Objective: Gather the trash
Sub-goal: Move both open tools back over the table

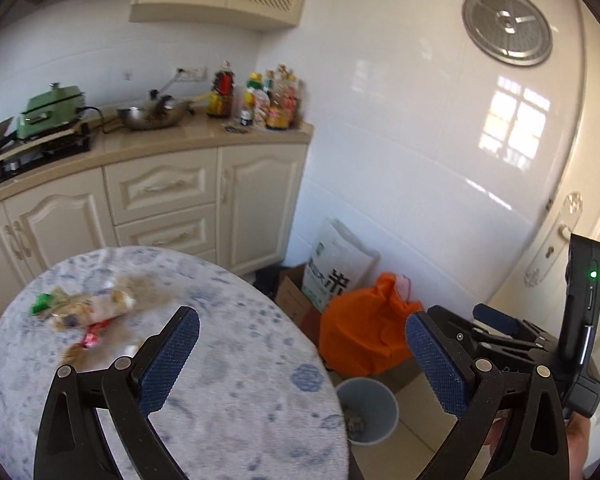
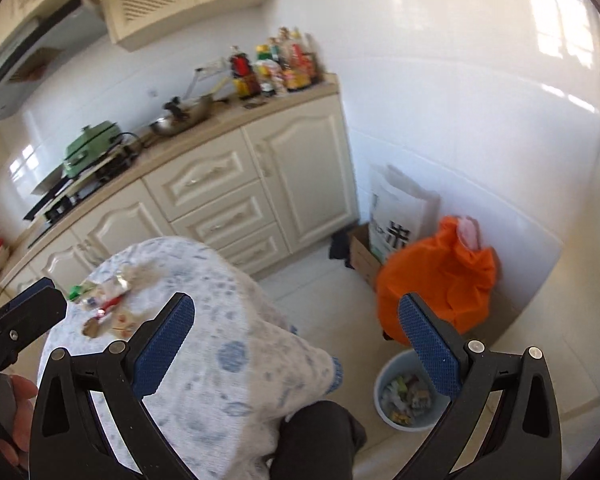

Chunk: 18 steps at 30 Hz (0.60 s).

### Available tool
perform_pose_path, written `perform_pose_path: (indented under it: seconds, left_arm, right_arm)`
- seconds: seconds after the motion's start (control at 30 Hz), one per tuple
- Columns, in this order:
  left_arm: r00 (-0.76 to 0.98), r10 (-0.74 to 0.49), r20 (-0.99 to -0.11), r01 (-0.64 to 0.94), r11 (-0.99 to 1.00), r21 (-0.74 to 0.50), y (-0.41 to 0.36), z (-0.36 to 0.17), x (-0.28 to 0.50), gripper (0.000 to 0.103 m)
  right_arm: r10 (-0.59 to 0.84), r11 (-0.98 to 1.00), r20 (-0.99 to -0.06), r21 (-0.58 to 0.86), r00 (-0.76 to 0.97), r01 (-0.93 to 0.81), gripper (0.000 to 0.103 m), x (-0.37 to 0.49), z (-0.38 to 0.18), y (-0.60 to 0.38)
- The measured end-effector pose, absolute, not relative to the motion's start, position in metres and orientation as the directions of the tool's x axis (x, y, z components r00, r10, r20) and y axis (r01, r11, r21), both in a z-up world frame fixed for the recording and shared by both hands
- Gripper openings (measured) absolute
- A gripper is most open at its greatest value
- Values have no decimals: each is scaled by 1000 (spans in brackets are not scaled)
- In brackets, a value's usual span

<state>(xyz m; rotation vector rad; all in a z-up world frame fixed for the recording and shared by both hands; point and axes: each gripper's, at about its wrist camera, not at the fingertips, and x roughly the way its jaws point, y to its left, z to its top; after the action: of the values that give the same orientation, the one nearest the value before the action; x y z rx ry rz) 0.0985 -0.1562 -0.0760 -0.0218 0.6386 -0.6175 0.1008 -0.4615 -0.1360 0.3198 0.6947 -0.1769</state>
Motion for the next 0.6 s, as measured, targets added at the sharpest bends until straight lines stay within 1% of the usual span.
perform_pose_path:
  seconds: [0.17,0.33,0.47,0.6]
  left_arm:
    - [714,-496,-494,461,864,-201,-88,-52,76,102]
    - [802,-394,-450,352,919,-176,-36,-42,50,102]
    - [837,-319,-444,271,948,-170,-4,-45,34,102]
    - [849,-247,-467,191,968,-166,15,-57,26,102]
  right_arm:
    - [12,966,-615,211,789,149,103,114,-115,-414]
    - [94,981,-587,193,804,27,103,127,-99,-362]
    - [159,982,-574,174,803,-70,103,135,-93,-318]
    - [200,979,-583,151,788,-137,103,144,-96,-285]
